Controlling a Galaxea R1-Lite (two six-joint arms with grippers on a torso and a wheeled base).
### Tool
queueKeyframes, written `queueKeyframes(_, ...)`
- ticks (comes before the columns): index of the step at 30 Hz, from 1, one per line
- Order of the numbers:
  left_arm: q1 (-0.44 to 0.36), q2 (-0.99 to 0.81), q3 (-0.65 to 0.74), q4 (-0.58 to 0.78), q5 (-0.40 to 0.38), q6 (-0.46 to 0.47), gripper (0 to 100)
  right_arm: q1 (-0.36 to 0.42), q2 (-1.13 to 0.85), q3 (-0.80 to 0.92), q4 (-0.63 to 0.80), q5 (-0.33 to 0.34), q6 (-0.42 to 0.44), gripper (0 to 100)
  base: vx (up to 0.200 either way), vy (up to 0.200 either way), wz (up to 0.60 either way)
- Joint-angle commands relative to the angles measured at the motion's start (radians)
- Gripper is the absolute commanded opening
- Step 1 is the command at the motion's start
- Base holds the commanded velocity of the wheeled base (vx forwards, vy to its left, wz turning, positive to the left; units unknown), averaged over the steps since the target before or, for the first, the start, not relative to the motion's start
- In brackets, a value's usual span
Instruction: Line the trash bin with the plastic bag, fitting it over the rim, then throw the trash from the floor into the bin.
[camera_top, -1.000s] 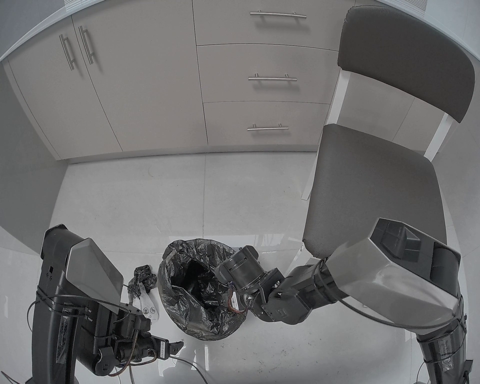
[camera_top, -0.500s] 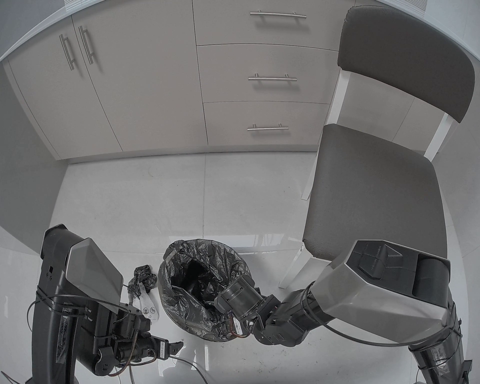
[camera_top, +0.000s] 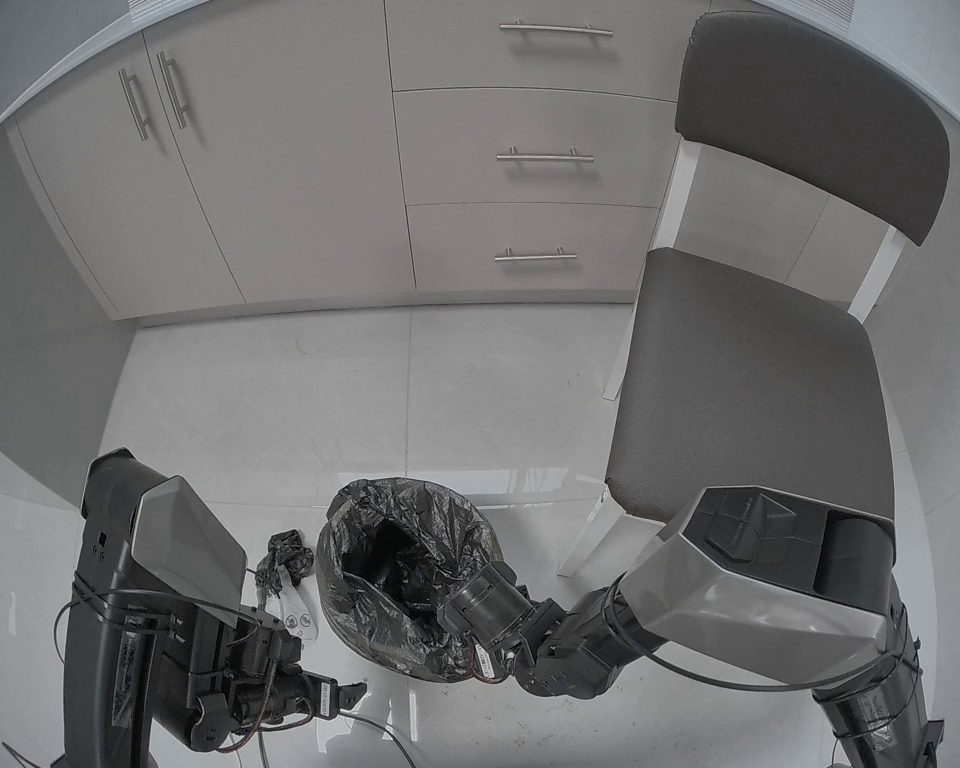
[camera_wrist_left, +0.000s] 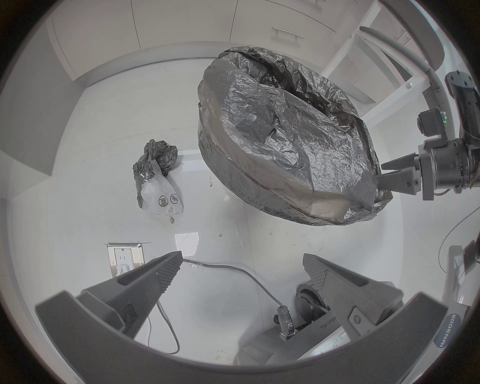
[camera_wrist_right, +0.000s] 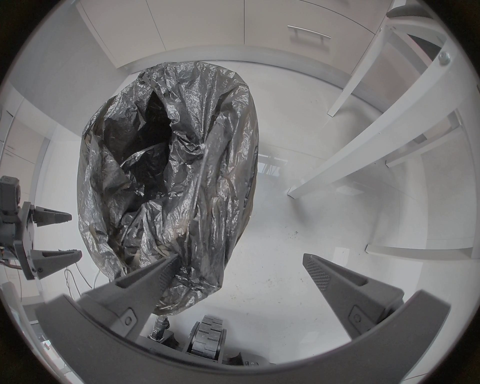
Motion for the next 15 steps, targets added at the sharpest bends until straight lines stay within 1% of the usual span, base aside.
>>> queueKeyframes(1,-0.001,0.000,-0.002,0.000,0.000,-0.001,100,0.000,0.021,0.011,-0.016,0.000,0.000,100,0.000,0.000,0.00)
queueKeyframes(13,-0.001,0.000,-0.002,0.000,0.000,-0.001,100,-0.026,0.044,-0.015,-0.018,0.014,-0.003,100,0.000,0.000,0.00)
queueKeyframes(15,-0.001,0.000,-0.002,0.000,0.000,-0.001,100,-0.030,0.044,-0.015,-0.018,0.031,-0.005,100,0.000,0.000,0.00)
